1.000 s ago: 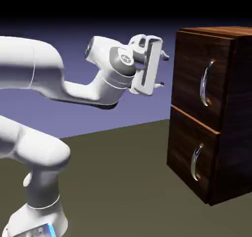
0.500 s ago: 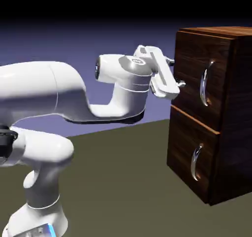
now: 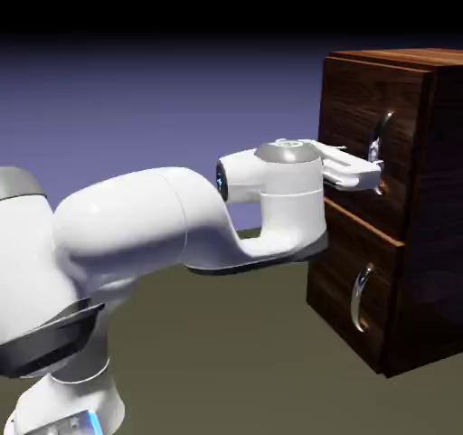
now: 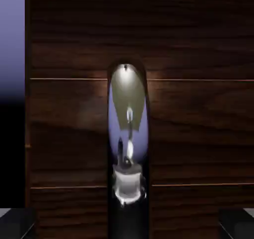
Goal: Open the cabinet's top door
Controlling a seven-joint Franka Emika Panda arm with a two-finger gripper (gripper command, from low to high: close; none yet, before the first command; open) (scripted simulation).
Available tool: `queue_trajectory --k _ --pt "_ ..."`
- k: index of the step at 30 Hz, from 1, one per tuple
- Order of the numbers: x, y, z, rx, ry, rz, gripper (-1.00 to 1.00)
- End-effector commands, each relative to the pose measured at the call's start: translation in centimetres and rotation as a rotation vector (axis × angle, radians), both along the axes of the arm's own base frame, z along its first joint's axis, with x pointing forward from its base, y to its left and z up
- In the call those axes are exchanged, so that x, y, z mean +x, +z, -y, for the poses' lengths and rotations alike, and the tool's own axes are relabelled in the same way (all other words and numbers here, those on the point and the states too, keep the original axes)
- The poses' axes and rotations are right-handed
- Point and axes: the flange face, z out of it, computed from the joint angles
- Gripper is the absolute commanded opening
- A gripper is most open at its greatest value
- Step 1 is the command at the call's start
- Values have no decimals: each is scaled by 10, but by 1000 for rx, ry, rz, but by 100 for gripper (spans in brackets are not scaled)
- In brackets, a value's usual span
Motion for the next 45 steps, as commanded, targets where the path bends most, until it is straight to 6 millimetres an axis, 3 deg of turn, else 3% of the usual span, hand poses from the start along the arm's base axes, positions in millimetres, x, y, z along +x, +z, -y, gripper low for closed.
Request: queue_trajectory --k 1,2,7,17,35,45 --pt "8 0 -1 -1 0 0 0" --pt "8 0 -1 -1 0 0 -100" --pt "-17 -1 -16 -3 -108 2 -100" --pt "-16 0 -15 -1 -102 0 -100" --pt "-43 0 -35 -2 -222 1 -100" --pt "-78 0 -70 -1 -398 0 -100"
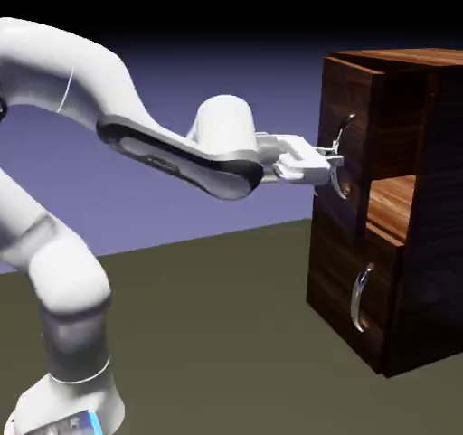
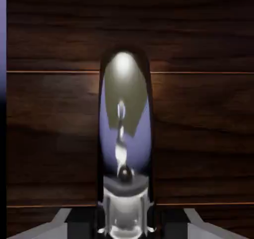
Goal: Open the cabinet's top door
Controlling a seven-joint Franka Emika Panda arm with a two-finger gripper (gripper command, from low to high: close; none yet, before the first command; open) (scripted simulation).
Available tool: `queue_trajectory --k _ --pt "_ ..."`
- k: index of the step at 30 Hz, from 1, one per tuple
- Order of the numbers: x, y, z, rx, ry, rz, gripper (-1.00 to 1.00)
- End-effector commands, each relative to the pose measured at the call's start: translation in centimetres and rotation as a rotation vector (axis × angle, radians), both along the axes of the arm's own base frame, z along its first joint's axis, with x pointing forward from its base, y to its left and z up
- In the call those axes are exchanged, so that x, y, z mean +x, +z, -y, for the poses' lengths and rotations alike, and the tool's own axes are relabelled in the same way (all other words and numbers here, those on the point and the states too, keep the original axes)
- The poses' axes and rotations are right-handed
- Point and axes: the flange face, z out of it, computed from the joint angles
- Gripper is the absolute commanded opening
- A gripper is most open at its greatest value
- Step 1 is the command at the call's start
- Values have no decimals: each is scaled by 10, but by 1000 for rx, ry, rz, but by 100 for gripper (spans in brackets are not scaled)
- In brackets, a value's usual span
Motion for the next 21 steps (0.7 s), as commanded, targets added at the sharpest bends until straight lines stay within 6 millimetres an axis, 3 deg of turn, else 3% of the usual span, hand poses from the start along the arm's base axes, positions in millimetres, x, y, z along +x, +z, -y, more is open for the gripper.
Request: queue_trajectory --k 1,13,21 --pt "-3 0 -4 -1 -18 0 -100" --pt "-38 0 -59 -1 -251 0 -100" --pt "-56 0 -108 -1 -435 0 -100"
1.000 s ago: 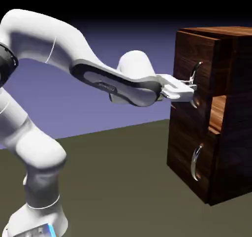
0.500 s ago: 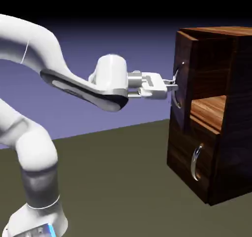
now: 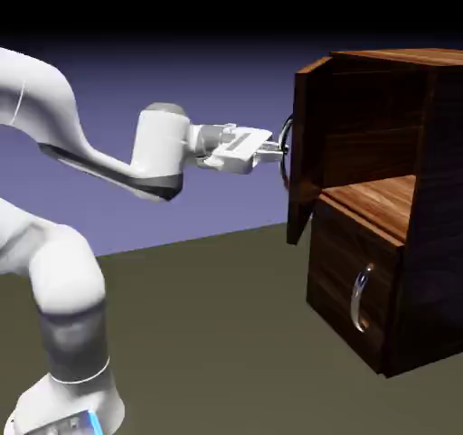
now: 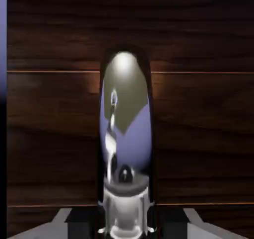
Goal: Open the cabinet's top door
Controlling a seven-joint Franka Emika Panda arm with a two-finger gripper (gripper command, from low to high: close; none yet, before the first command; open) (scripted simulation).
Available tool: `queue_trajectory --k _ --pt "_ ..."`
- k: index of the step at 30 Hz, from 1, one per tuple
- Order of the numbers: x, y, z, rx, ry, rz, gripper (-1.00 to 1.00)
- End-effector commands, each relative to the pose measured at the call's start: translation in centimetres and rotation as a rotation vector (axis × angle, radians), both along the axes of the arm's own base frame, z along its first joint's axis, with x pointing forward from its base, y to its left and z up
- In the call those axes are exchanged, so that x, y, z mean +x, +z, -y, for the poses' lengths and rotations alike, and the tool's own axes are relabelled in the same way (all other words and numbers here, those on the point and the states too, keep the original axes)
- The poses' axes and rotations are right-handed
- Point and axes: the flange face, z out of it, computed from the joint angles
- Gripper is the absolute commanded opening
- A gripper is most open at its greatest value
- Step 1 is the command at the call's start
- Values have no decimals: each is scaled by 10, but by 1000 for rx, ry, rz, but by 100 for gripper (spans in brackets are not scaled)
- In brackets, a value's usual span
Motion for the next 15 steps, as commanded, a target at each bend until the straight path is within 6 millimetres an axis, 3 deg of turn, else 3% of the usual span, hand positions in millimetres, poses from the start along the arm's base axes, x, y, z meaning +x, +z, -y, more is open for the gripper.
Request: queue_trajectory --k 1,15 --pt "-2 0 -8 0 -26 0 -100" --pt "-7 0 -110 0 -396 0 -100"
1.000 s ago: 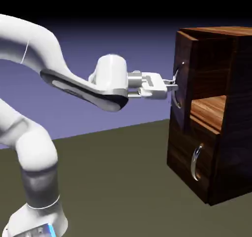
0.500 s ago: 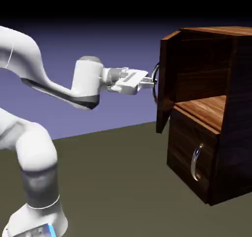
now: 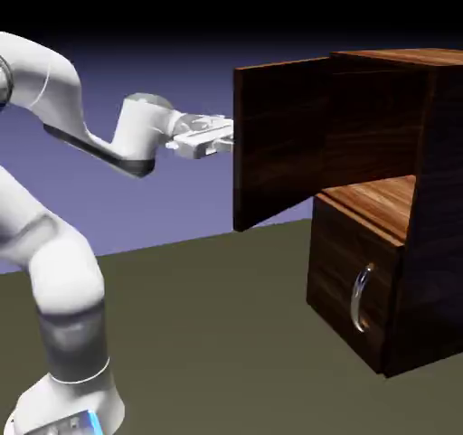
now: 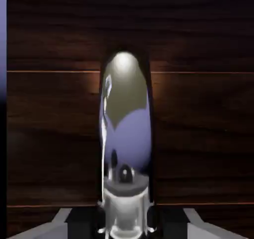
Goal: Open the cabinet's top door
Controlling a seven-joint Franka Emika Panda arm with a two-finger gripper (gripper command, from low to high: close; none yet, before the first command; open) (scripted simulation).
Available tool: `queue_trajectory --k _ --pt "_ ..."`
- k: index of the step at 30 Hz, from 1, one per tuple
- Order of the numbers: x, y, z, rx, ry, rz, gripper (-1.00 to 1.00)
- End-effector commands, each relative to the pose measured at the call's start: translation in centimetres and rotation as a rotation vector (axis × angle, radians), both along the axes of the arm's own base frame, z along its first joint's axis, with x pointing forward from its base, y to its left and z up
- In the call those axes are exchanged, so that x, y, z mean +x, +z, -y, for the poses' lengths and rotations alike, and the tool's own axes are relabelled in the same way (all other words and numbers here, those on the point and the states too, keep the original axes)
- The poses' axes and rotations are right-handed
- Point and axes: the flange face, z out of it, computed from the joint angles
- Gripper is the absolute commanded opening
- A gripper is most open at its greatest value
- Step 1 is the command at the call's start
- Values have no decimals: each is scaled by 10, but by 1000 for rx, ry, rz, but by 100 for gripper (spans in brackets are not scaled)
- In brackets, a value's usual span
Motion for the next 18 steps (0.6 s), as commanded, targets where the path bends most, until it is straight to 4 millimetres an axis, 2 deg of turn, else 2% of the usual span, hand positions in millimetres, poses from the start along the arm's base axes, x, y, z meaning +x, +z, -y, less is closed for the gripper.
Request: queue_trajectory --k 1,9,18 --pt "1 0 -7 0 -23 0 -100" --pt "13 0 -53 0 -194 0 -100" --pt "28 0 -89 0 -333 0 -100"
